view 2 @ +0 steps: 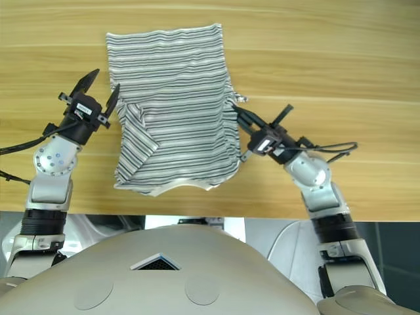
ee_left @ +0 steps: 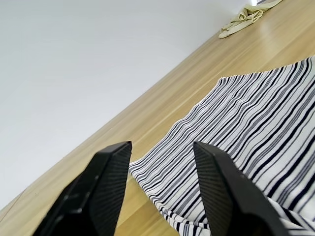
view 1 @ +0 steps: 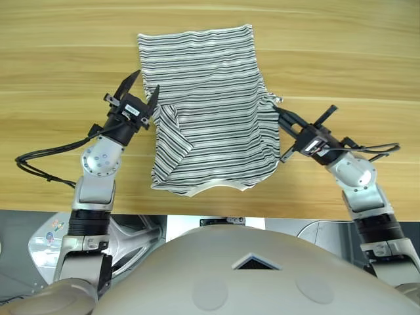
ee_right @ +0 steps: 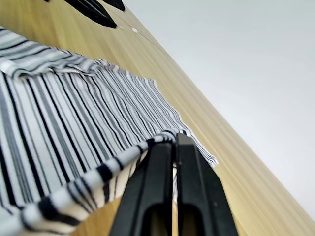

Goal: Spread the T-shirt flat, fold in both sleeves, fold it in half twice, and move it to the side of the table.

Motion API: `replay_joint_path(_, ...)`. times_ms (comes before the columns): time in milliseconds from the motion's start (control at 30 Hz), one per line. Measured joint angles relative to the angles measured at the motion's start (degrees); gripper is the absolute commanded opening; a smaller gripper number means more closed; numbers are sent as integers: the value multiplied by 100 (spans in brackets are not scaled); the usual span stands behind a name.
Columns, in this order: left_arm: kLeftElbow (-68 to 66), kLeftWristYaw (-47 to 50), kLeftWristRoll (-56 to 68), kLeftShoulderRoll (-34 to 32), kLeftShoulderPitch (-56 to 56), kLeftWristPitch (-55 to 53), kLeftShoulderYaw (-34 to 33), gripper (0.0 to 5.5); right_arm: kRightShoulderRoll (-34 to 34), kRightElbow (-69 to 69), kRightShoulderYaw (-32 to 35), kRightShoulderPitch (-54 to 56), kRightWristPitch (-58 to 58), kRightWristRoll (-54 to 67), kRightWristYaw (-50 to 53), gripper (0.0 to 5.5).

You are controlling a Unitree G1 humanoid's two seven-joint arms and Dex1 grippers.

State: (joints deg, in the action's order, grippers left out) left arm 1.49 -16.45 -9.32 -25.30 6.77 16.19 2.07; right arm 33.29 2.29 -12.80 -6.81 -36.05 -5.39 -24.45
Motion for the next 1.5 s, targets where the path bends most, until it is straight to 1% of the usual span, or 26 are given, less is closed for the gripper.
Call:
replay_joint_path(133,0,-5,-41,48,10,6,106,236,-277,328,-493,153,10,-587,-129,1)
replay_joint_path(200,-1,-5,-50,52,10,6,127,236,-293,569,-601,211,-6,-843,-131,1)
replay_joint_path(333,-1,-5,-53,53,11,6,146,236,-289,936,-695,285,-55,-1150,-128,1)
replay_joint_path(500,-1,-5,-53,62,17,9,165,236,-240,1377,-738,438,-193,-1239,-144,1)
replay_joint_path(533,-1,-5,-53,63,17,10,168,236,-240,1416,-738,487,-194,-1247,-144,26)
replay_joint_path(633,-48,-12,-63,54,21,54,188,236,-243,1512,-735,586,-184,-1212,-169,73)
replay_joint_path(733,-56,-166,-141,-162,247,267,190,236,-156,1414,-746,632,-175,-1091,-379,128)
replay_joint_path(867,-79,-400,-140,-527,497,583,84,236,-95,979,-855,452,-234,-672,-756,133)
replay_joint_path(967,-222,-427,-42,-567,453,630,-21,236,-102,773,-971,451,-230,-477,-1003,133)
replay_joint_path(1100,-479,-433,-54,-623,421,747,-39,236,-112,445,-967,418,-144,-265,-1115,133)
replay_joint_path(1167,-570,-517,-74,-845,455,931,-74,236,-129,214,-792,389,-67,-130,-1055,133)
replay_joint_path(1200,-635,-552,-189,-1058,497,1080,-125,236,-112,-26,-557,370,-2,90,-982,133)
replay_joint_path(1267,-828,-546,-654,-1574,768,1421,-210,236,81,-315,45,197,73,445,-863,133)
replay_joint_path(1300,-868,-546,-995,-1935,1120,1627,-246,236,415,-212,448,-32,50,428,-787,133)
replay_joint_path(1333,-847,-516,-1239,-2166,1431,1781,-295,236,727,60,747,-238,-48,204,-672,133)
replay_joint_path(1433,-495,-494,-1517,-2624,2152,2015,-656,236,1420,1001,1237,-844,-231,-1066,-1,133)
replay_joint_path(1500,-311,-450,-1633,-2782,2514,2145,-798,236,1565,1237,1352,-1238,-339,-1471,337,133)
